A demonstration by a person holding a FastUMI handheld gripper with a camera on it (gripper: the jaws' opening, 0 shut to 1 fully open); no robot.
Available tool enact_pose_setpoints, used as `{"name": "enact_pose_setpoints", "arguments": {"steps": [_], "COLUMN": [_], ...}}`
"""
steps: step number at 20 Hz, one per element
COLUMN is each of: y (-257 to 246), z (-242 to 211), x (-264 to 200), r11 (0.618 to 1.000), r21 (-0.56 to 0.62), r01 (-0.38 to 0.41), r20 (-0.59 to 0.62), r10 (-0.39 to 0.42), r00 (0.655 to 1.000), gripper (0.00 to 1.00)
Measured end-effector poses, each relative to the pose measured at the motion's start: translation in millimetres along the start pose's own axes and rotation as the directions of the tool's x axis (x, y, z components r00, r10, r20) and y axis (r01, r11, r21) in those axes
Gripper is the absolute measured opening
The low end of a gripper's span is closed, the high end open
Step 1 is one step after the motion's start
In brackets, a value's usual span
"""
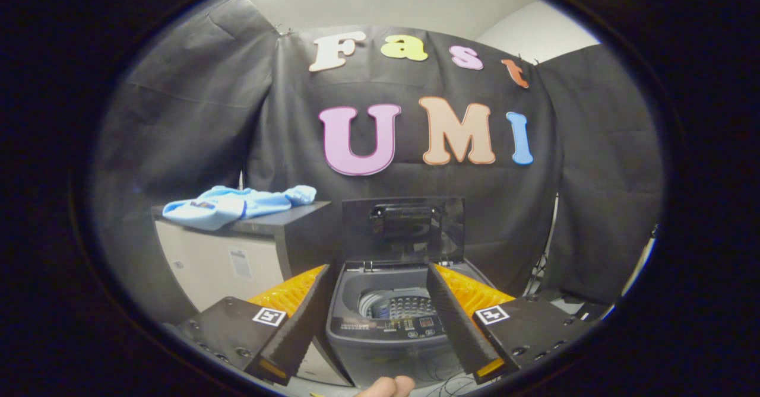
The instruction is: Put the clothes into the washing machine and then close the washing machine lid.
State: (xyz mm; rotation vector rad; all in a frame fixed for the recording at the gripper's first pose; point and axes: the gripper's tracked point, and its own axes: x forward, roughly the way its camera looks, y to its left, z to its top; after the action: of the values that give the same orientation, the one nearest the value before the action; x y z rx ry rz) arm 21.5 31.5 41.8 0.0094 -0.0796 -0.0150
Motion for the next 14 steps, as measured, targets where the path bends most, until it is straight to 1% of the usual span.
{"name": "enact_pose_setpoints", "arguments": {"steps": [3, 8, 9, 11, 12, 14], "y": [31.0, 89.0, 100.5, 117.3, 134.0, 167.0], "z": [27.5, 70.7, 82.0, 102.8, 111.4, 133.2], "x": [13.8, 43.0, 48.3, 60.5, 66.8, 81.2], "r11": [0.999, 0.982, 0.982, 0.987, 0.984, 0.972], "r21": [0.01, 0.135, 0.12, 0.046, 0.039, 0.073], "r01": [-0.044, -0.134, -0.143, -0.152, -0.175, -0.223], "r20": [0.013, 0.048, 0.059, 0.068, 0.064, 0.088], "r10": [0.043, 0.129, 0.137, 0.149, 0.173, 0.217], "r00": [0.999, 0.991, 0.989, 0.986, 0.983, 0.972], "gripper": [0.98, 0.96, 0.97, 0.97, 0.97, 0.97]}}
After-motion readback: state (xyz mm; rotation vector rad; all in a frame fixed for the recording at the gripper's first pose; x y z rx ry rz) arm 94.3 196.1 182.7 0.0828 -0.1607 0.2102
